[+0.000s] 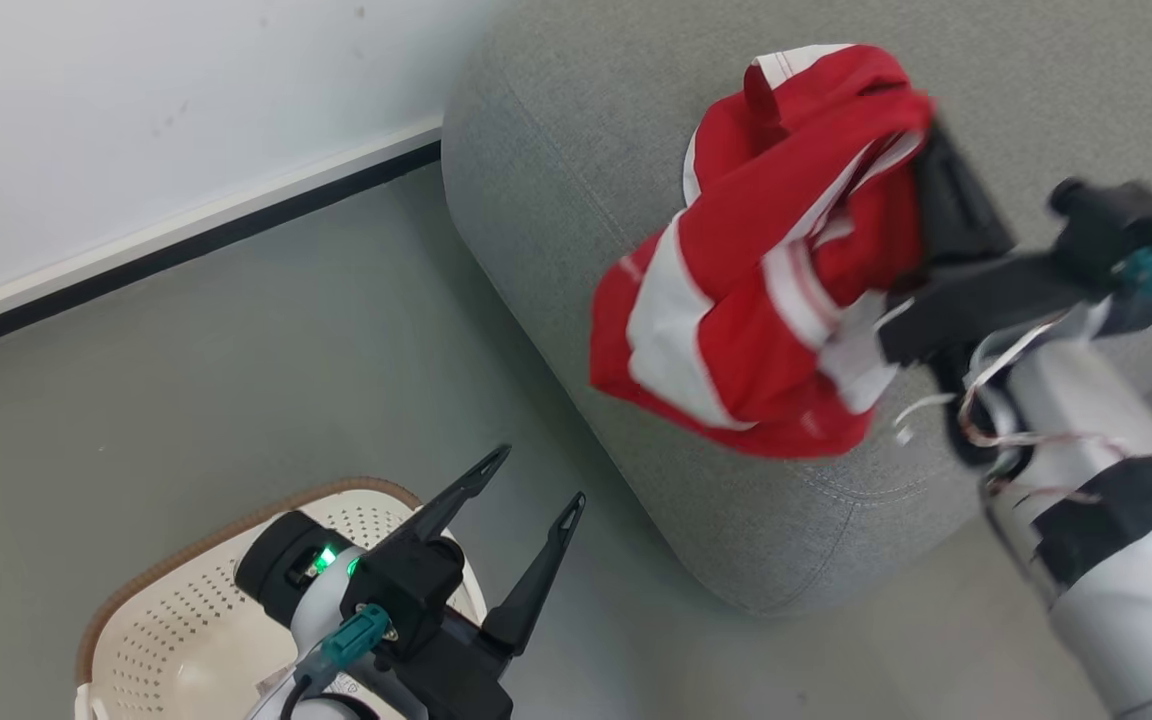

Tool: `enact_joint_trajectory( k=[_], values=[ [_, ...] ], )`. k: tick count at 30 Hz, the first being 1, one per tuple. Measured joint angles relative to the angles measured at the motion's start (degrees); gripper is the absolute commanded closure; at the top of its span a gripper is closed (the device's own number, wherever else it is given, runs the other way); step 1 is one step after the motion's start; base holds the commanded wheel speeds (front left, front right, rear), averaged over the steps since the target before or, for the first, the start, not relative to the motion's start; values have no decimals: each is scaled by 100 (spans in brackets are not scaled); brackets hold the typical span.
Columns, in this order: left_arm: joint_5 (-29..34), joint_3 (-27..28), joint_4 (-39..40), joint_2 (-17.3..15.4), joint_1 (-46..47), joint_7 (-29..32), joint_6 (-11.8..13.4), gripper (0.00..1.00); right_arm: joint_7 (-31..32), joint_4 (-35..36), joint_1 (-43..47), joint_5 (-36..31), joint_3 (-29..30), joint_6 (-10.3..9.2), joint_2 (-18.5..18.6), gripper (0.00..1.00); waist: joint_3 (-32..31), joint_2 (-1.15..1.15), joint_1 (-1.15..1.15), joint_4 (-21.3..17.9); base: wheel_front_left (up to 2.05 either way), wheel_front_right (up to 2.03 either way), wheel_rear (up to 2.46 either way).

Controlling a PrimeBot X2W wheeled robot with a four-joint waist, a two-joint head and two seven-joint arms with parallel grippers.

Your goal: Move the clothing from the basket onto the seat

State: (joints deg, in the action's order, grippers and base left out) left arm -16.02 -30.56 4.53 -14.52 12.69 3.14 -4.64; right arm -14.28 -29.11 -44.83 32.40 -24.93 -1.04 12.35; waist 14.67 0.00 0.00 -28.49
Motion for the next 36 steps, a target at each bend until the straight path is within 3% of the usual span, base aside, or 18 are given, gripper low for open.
enact_joint_trajectory(
  k=[10,24,29,36],
  values=[
    [26,-96,113,-34,132,81,-52,0,-3,-100,-1012,-42,555,-5,491,100,196,0,0,165,0,0,0],
    [136,-149,324,-174,341,165,-141,0,-44,-859,-2198,-124,1228,-104,1378,100,642,0,1,556,0,0,0],
    [158,-152,407,-208,430,182,-143,0,-44,-1323,-2270,-120,1237,-97,1416,100,863,0,1,634,0,0,0],
    [167,-156,494,-336,623,241,-152,0,-44,-1856,-2217,-56,1205,-30,1200,100,1226,0,1,706,0,0,0]
  ],
)
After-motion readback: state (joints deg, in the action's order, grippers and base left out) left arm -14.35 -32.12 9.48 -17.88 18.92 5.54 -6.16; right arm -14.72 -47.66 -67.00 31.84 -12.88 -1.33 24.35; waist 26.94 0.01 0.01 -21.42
